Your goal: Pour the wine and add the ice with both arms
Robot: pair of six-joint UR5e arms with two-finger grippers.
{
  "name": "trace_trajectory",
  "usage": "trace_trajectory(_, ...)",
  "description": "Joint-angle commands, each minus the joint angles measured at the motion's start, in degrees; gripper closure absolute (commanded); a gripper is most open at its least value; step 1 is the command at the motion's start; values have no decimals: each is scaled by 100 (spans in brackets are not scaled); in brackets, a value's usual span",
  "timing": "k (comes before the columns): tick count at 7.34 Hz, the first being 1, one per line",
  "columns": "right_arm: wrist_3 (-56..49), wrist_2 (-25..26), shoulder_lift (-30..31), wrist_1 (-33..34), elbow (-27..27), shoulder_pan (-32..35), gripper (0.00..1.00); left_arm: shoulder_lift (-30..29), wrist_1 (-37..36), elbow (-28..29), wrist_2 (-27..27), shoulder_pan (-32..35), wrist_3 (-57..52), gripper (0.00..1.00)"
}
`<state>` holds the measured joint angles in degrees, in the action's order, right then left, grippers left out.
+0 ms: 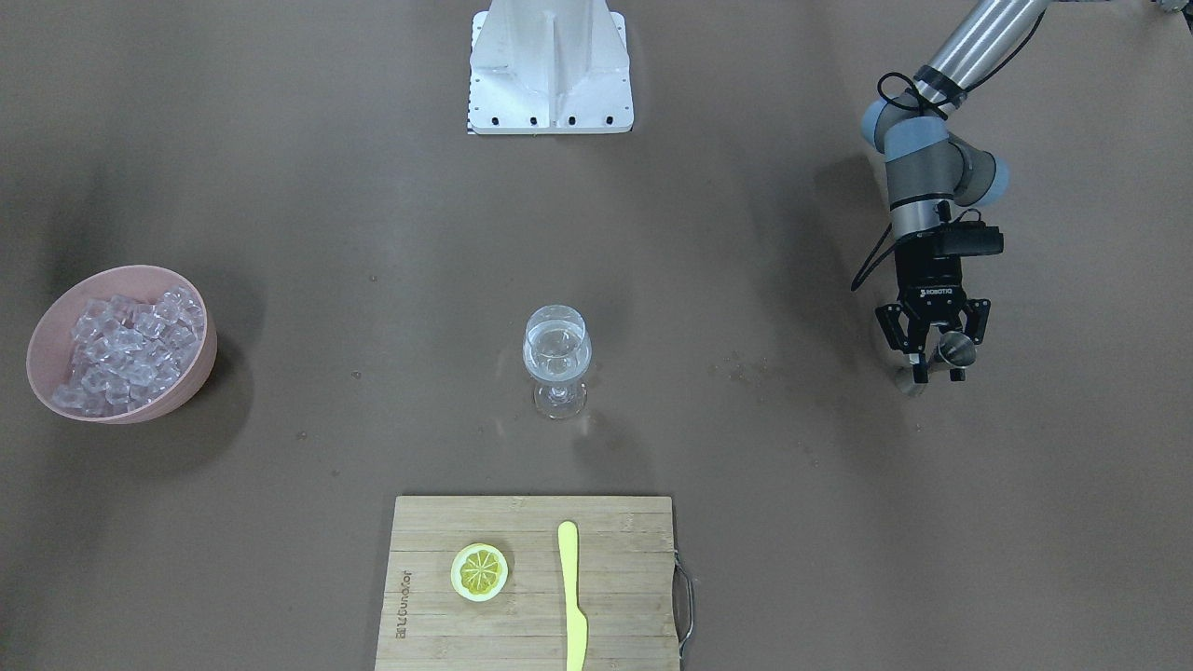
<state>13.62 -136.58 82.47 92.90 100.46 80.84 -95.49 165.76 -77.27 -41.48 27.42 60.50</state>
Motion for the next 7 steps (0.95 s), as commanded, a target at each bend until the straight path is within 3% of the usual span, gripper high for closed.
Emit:
trace_trajectory(1, 0, -9, -3, 0, 0, 2, 0, 4, 0, 10, -9, 0, -29, 2)
trace_trajectory(7, 0, -9, -3, 0, 0, 2, 0, 205, 9, -201, -9, 0, -152, 1)
